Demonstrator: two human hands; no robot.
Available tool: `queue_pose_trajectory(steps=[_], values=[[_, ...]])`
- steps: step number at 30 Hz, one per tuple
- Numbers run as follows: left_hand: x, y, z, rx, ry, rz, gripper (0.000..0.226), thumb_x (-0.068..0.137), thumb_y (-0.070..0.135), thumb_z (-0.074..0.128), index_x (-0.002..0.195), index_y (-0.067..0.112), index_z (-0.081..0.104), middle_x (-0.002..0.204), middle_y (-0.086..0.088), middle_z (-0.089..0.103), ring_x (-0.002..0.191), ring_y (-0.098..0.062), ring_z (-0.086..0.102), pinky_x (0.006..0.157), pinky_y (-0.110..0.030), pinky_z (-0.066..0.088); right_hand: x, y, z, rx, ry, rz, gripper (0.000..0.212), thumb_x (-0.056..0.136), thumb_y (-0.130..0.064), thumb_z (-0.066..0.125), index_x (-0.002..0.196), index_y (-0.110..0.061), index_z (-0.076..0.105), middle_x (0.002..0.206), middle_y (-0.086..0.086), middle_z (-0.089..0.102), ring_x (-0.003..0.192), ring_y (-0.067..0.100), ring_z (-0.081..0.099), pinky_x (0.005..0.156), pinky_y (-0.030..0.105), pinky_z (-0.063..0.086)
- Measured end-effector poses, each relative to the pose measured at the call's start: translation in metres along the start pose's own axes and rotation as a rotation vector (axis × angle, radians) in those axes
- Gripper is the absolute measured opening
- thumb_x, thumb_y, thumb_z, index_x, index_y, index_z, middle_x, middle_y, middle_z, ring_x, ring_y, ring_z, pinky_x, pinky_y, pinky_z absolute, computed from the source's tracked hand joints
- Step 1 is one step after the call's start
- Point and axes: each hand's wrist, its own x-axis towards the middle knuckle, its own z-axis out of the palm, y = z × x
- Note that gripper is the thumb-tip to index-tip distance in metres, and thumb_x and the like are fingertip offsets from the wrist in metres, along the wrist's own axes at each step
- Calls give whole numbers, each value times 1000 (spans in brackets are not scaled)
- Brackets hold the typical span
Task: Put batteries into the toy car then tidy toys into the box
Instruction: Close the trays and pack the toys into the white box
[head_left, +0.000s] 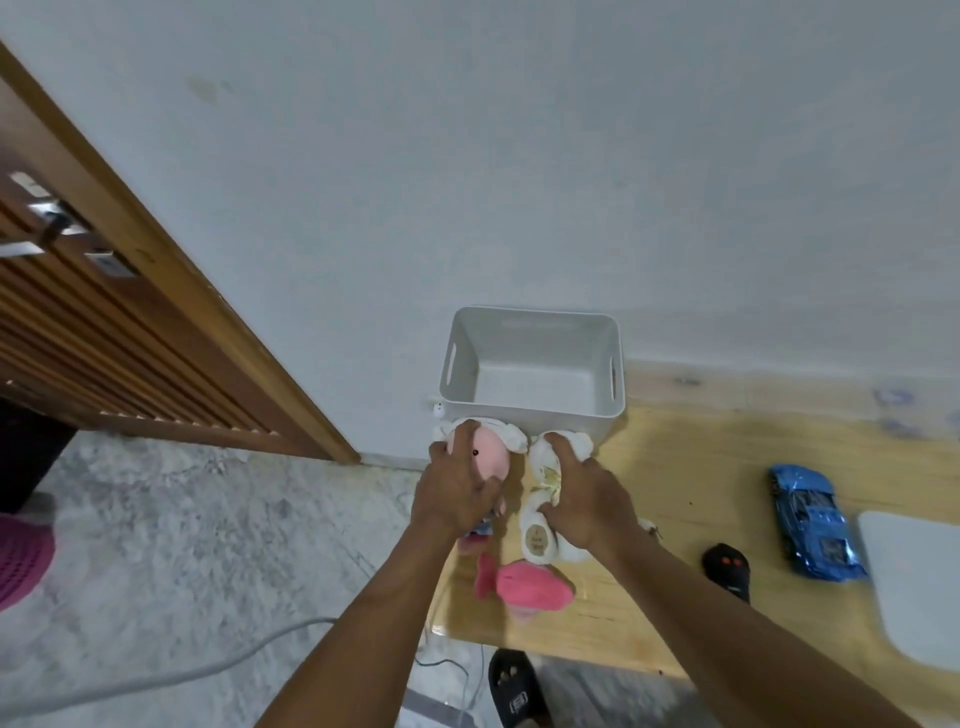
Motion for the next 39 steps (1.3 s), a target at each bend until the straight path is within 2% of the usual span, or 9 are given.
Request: queue_pose_trajectory(steps=[6, 12, 17, 22, 26, 30, 33, 36, 39], values=[[-20, 4, -19, 5, 231, 50, 74, 76, 65, 56, 141, 41, 32, 108, -9, 52, 89, -38, 63, 73, -40, 55, -15, -25, -14, 9, 109, -161, 91, 76, -44, 74, 149, -41, 21, 129, 9, 61, 111, 34, 63, 86, 38, 55], [-9, 26, -54, -15, 454, 180, 74, 72, 58, 62, 141, 40, 40, 116, -5, 48, 84, -34, 65, 64, -32, 55, 1, -38, -74, 82, 218, -198, 87, 73, -46, 76, 143, -49, 23, 117, 2, 67, 98, 30, 66, 71, 31, 46], [33, 73, -86, -39, 517, 249, 72, 76, 55, 67, 142, 40, 39, 123, -9, 48, 90, -35, 65, 66, -31, 51, 43, -49, -136, 109, 285, -152, 83, 75, -42, 74, 142, -49, 25, 118, 2, 66, 99, 33, 64, 73, 33, 43], [80, 104, -90, -48, 459, 223, 71, 81, 54, 70, 142, 41, 38, 124, -9, 49, 93, -37, 65, 72, -32, 50, 86, -55, -148, 130, 292, -107, 79, 80, -32, 72, 143, -45, 25, 117, 6, 65, 98, 34, 62, 74, 34, 45], [112, 97, -79, -13, 356, 151, 70, 83, 54, 71, 143, 37, 38, 124, -12, 51, 96, -40, 63, 77, -33, 45, 113, -51, -133, 127, 269, -71, 75, 80, -29, 72, 139, -41, 26, 119, 10, 63, 103, 37, 62, 88, 44, 53], [138, 83, -61, 31, 153, 52, 73, 80, 51, 73, 142, 34, 39, 129, -15, 54, 109, -42, 61, 92, -43, 50, 136, -37, -103, 101, 154, -32, 72, 79, -25, 74, 134, -34, 28, 120, 15, 59, 105, 38, 62, 85, 43, 55], [154, 72, -48, 48, 48, -22, 77, 78, 45, 77, 144, 30, 40, 137, -14, 53, 118, -39, 59, 96, -41, 49, 151, -31, -84, 66, 82, 4, 69, 81, -25, 74, 133, -28, 29, 119, 16, 62, 106, 39, 64, 81, 40, 52], [168, 64, -35, 62, -21, -63, 74, 80, 44, 78, 141, 30, 39, 135, -13, 56, 121, -36, 58, 97, -40, 48, 164, -27, -71, 45, 18, 48, 66, 82, -26, 75, 130, -25, 29, 123, 17, 59, 112, 39, 61, 84, 40, 52], [179, 58, -24, 73, -106, -117, 71, 86, 40, 74, 146, 29, 37, 133, -19, 58, 120, -39, 59, 97, -42, 51, 171, -25, -58, 26, -45, 82, 60, 88, -24, 70, 133, -24, 29, 133, 19, 52, 121, 40, 53, 93, 43, 48]])
